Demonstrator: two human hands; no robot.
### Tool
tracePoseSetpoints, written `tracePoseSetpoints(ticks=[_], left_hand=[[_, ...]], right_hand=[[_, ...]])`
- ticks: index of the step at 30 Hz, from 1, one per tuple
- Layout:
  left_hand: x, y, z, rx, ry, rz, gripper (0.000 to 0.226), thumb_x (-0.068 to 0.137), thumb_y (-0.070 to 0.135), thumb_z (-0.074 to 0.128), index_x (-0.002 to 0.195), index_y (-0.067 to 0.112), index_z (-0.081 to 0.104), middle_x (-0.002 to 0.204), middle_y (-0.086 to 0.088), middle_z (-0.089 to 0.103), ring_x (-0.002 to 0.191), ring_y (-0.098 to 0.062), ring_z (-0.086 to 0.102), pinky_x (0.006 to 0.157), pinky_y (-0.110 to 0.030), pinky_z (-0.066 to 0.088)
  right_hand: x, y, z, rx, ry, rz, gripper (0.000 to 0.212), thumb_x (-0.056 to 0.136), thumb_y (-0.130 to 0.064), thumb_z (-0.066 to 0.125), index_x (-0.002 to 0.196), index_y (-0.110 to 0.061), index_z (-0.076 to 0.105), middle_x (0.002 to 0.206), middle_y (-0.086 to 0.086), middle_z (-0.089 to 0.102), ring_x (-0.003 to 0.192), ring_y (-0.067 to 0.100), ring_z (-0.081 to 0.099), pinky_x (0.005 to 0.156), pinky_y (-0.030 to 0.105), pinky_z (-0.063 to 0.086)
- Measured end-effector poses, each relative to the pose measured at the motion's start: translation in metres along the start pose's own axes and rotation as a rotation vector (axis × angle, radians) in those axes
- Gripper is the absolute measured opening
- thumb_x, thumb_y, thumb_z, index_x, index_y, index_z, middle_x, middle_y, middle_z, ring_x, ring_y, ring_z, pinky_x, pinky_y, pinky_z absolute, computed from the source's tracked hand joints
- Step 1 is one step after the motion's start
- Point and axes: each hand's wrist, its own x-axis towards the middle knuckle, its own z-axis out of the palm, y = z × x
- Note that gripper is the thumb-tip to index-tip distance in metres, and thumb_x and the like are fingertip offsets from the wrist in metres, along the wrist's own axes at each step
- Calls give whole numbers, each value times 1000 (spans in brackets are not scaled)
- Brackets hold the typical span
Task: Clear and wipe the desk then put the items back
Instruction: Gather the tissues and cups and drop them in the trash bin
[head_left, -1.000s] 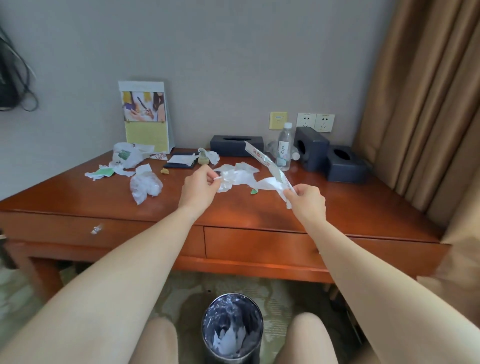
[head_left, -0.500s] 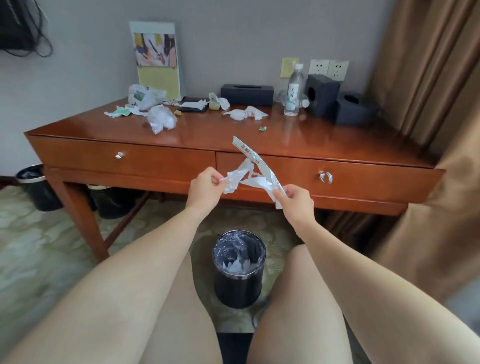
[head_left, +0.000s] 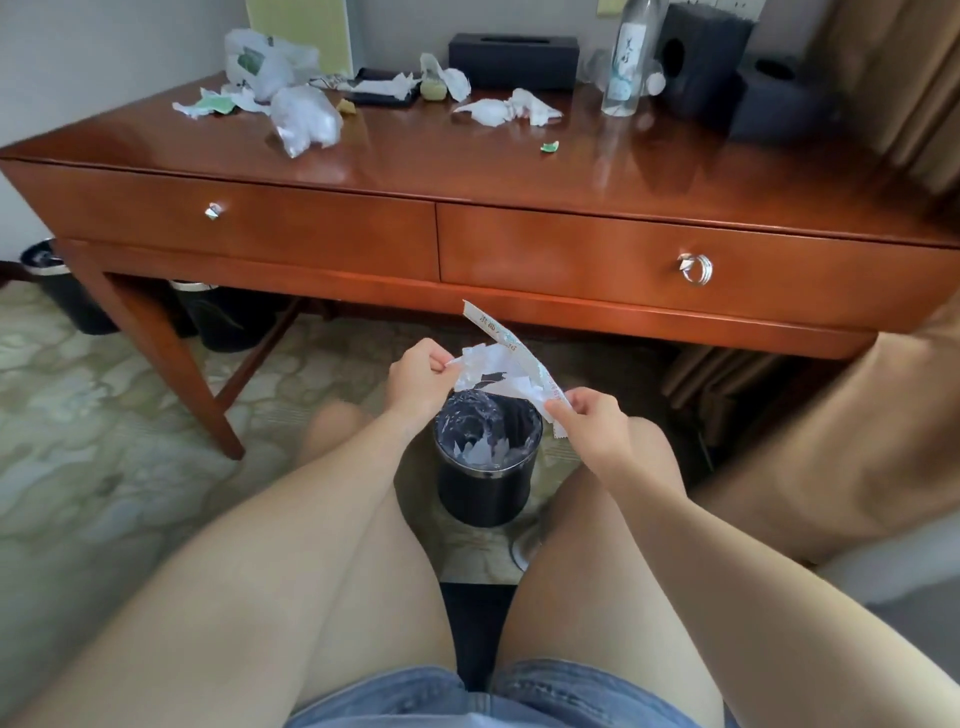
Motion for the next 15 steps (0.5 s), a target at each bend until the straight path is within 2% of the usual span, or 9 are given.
tracePoseSetpoints(ticks=[3,6,8,10,11,13,15], left_hand=[[8,-22,19,-18,-46,-68,6,89,18,63,84,16,60,85,1,66,83,-13,59,69,-20,37],[19,-49,40,-51,-116,-151,10,86,15,62,77,19,60,78,4,66,83,-17,63,69,-24,41],[27,-68,53,-50,-156,-195,7,84,16,63,76,17,65,76,10,64,83,-18,65,70,-27,44],[36,-85,67,-65,-186,-231,6,81,15,66,76,14,67,77,10,62,85,-21,66,75,-31,49],[41,-91,73,-85,-198,-250,6,80,14,67,75,14,66,76,10,62,85,-23,67,78,-33,51],[52,-98,86,-104,-220,-279,10,79,12,67,71,19,64,70,10,63,82,-24,67,78,-36,52],[62,-98,95,-114,-230,-310,15,79,12,65,68,21,61,65,12,63,79,-24,66,76,-34,52]], right_hand=[[12,15,11,-58,-32,59,28,87,-31,59,74,-6,62,61,-1,55,64,18,50,59,31,38],[29,23,25,-134,-87,92,31,86,-31,58,76,-2,59,62,1,55,65,22,51,58,31,38],[43,24,36,-160,-132,128,27,84,-30,58,73,-5,57,63,3,57,68,26,57,62,30,44],[58,30,47,-162,-161,171,26,81,-30,58,79,-4,61,66,5,63,66,28,66,70,32,52],[65,33,52,-158,-171,198,25,81,-29,58,80,-5,63,66,5,64,62,25,68,68,31,54],[80,42,61,-144,-196,256,21,83,-27,60,79,-6,65,65,3,64,48,14,65,55,21,52],[91,49,68,-124,-212,323,21,84,-24,62,80,-5,67,64,4,64,45,13,63,50,18,51]])
